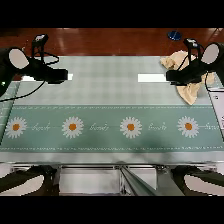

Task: Fold the shirts.

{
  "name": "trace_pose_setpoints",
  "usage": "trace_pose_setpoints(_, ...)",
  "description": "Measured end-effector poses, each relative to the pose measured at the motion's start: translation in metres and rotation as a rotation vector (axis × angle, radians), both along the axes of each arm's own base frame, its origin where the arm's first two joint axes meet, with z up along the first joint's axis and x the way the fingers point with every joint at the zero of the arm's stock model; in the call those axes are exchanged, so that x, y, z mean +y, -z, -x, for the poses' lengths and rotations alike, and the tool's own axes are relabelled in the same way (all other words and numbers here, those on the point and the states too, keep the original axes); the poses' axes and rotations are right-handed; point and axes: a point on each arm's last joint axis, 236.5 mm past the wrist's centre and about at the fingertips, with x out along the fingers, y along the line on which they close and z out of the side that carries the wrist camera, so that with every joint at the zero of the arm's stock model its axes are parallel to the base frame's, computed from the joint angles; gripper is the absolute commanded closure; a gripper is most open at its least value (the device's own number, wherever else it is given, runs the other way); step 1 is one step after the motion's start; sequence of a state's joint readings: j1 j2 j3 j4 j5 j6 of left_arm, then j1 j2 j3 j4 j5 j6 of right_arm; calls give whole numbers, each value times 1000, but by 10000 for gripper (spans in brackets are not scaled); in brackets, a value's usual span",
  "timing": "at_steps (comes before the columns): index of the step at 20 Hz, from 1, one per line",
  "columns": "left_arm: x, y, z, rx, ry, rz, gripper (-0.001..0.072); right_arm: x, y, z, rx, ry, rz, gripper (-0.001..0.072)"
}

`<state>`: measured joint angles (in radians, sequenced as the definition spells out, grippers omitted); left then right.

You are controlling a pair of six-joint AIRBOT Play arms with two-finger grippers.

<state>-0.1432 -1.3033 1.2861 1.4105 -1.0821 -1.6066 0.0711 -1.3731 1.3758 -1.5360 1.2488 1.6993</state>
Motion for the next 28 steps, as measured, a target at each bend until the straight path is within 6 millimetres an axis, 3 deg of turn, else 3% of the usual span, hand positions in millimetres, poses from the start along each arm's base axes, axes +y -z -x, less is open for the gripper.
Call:
trace_pose_setpoints(16,0,0,0,0,-2,1,687,0,-1,-4,-16,1,1,688)
trace_pose_setpoints(17,0,0,-1,-3,-2,2,686,-1,-3,-10,-44,1,5,580)
trace_pose_setpoints(18,0,-2,-4,-17,-5,4,685,-5,-7,-18,-83,2,24,390)
trace_pose_setpoints(19,0,-4,-8,-37,-9,7,678,-14,-12,-30,-137,1,64,295)
trace_pose_setpoints(21,-1,-9,-18,-82,-18,14,660,-40,-26,-56,-258,26,170,296)
trace_pose_setpoints(25,-2,-21,-38,-176,-34,28,660,-111,-55,-103,-490,146,326,293)
trace_pose_setpoints(26,-2,-24,-43,-201,-38,31,626,-128,-55,-109,-514,180,334,293)
trace_pose_setpoints(27,-2,-28,-48,-229,-42,35,389,-145,-52,-114,-531,213,337,293)
trace_pose_setpoints(28,-2,-32,-53,-252,-46,38,198,-165,-46,-117,-539,250,338,294)
